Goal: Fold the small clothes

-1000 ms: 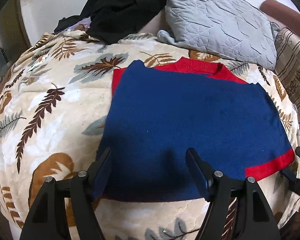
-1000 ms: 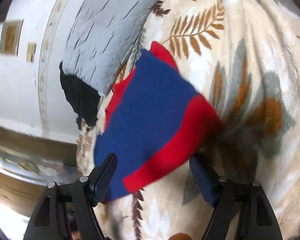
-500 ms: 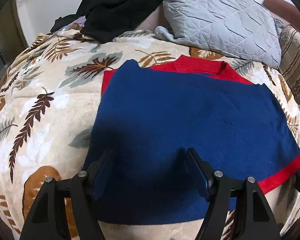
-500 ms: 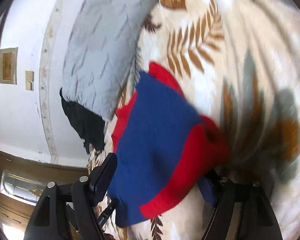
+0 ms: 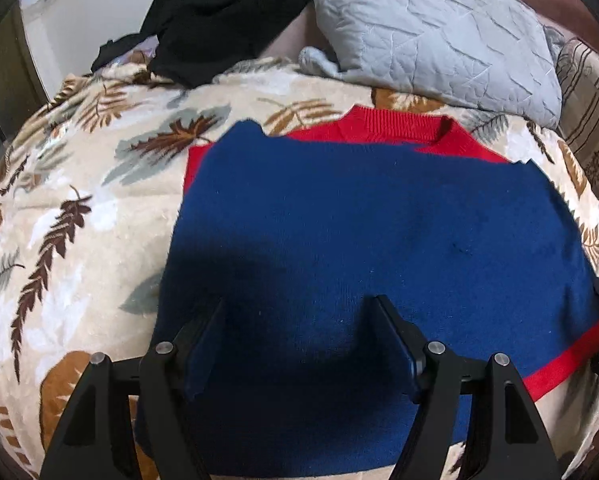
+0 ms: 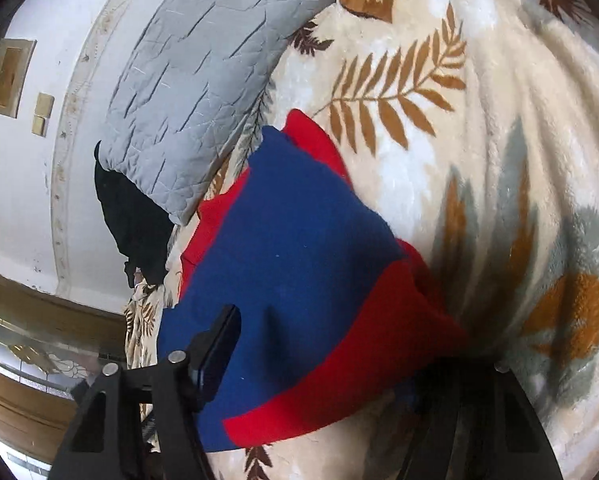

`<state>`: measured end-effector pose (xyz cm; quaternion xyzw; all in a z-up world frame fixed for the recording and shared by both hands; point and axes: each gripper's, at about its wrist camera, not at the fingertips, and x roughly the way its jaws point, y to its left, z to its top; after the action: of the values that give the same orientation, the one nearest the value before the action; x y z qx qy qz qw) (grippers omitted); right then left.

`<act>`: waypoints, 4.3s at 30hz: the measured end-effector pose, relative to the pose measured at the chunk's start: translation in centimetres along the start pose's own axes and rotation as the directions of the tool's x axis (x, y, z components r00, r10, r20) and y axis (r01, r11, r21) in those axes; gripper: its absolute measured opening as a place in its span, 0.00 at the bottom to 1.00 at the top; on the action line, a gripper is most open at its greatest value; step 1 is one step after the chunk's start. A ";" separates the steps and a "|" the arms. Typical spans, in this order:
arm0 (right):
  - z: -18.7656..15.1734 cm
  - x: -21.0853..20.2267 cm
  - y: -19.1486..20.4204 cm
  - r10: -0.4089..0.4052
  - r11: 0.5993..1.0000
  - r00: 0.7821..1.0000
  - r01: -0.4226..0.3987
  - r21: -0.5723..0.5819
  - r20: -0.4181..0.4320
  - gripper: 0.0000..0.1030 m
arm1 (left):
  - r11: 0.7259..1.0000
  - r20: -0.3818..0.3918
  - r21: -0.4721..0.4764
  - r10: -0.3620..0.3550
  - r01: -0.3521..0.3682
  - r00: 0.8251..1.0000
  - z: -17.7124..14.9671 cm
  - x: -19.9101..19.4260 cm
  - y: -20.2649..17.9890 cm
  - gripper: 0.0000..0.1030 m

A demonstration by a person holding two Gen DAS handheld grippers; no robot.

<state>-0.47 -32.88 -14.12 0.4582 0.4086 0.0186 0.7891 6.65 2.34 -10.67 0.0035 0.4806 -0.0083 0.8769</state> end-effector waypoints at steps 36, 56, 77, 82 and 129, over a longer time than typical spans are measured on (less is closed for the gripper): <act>-17.8 11.5 21.2 -0.239 0.508 0.969 0.069 -0.858 -0.063 0.10 | 0.807 0.116 -0.396 -0.430 0.439 0.895 -0.7 -3.5 15.8 0.73; -17.2 7.3 23.0 -0.068 0.542 0.996 -0.005 -0.840 -0.050 0.10 | 0.811 0.028 -0.155 -0.568 0.565 0.823 6.3 -2.8 6.3 0.17; -19.1 4.5 19.4 -0.033 0.615 0.990 -0.090 -0.783 -0.139 0.66 | 0.819 -0.028 -0.299 -0.520 0.490 0.853 2.2 3.1 12.4 0.17; -18.5 4.5 18.3 -0.030 0.654 0.988 -0.095 -0.750 -0.151 0.66 | 0.819 -0.043 -0.308 -0.519 0.483 0.854 2.1 3.7 12.7 0.22; -5.3 9.9 14.5 0.100 0.916 0.931 -0.224 -0.333 -0.351 0.75 | 0.974 0.050 -0.113 -0.190 0.195 0.980 -0.7 0.4 8.0 0.67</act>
<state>7.58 -16.67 -10.89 0.3259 0.4829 0.2363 0.7777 6.38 10.36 -11.39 -0.0950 0.4611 -0.0651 0.8799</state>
